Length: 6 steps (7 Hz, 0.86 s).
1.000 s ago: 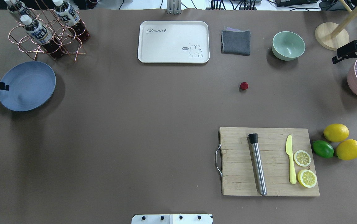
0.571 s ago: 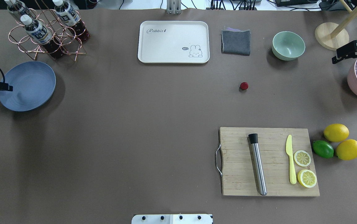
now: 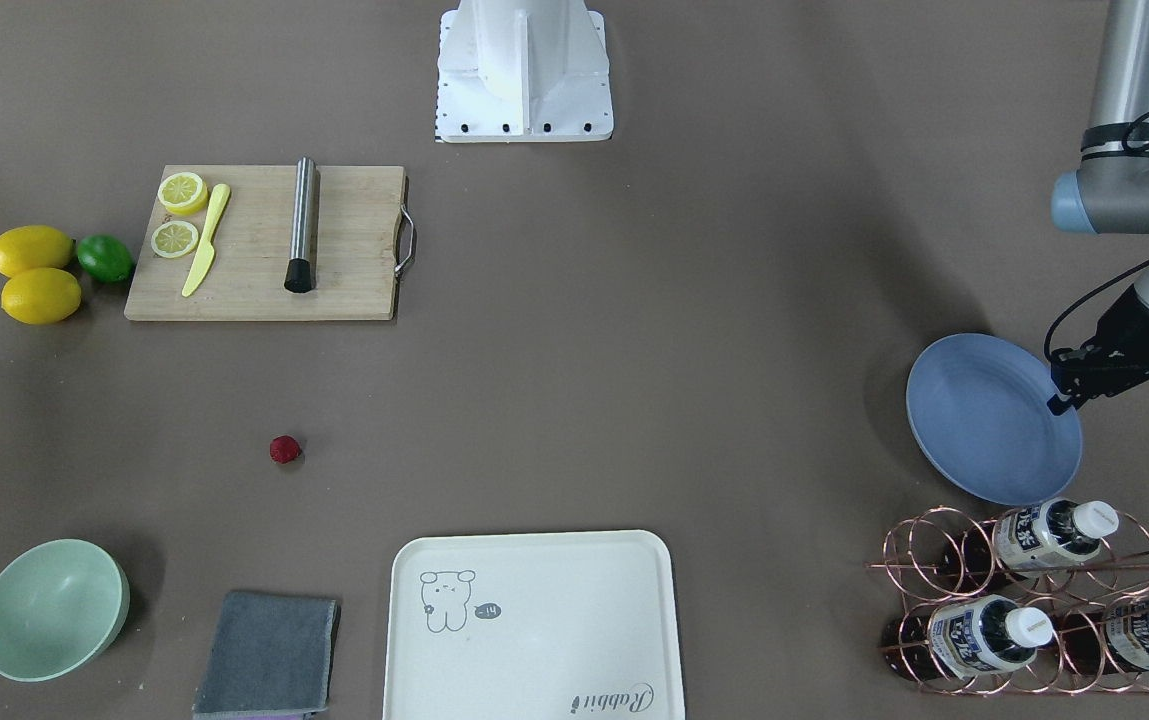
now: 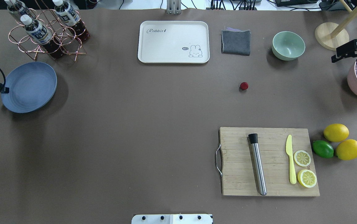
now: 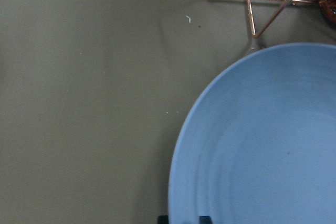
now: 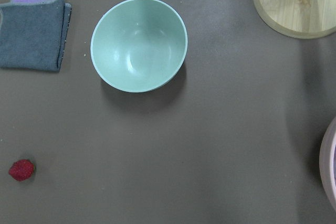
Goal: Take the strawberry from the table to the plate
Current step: 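Move the left gripper to the blue plate rim while the right arm lowers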
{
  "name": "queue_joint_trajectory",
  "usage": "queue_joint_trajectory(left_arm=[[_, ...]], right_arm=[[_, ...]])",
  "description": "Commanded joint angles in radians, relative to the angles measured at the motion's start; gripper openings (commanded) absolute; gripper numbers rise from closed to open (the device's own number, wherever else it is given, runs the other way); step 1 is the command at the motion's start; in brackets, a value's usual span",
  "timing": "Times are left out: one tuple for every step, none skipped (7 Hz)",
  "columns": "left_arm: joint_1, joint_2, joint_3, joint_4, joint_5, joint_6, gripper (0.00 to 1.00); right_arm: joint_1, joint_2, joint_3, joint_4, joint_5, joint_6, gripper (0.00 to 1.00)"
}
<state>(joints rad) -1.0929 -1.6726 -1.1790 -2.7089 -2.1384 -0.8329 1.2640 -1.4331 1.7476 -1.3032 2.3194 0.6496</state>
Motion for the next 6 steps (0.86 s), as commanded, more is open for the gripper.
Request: queue_joint_trajectory(left_arm=[[-0.025, 0.001, -0.005, 0.003, -0.127, 0.0, 0.0], [-0.066, -0.005, -0.01, 0.014, -0.226, 0.001, 0.0], [-0.112, -0.007, -0.045, 0.052, -0.323, -0.002, 0.0], [-0.146, -0.007, -0.142, 0.18, -0.393, -0.008, 0.0], [-0.148, -0.006, -0.24, 0.272, -0.396, -0.04, 0.0], [-0.14, -0.012, -0.289, 0.282, -0.396, -0.133, 0.0]], right_arm=[[0.002, 0.0, 0.006, 0.001, 0.0, 0.001, 1.0], [0.0, 0.002, 0.007, 0.001, 0.002, 0.001, 1.0], [0.002, 0.002, 0.007, 0.001, 0.002, -0.001, 1.0], [0.0, 0.002, 0.007, 0.001, 0.002, 0.001, 1.0], [-0.006, 0.003, 0.007, 0.002, 0.002, 0.001, 1.0], [-0.011, 0.003, 0.009, 0.002, 0.0, -0.001, 1.0]])
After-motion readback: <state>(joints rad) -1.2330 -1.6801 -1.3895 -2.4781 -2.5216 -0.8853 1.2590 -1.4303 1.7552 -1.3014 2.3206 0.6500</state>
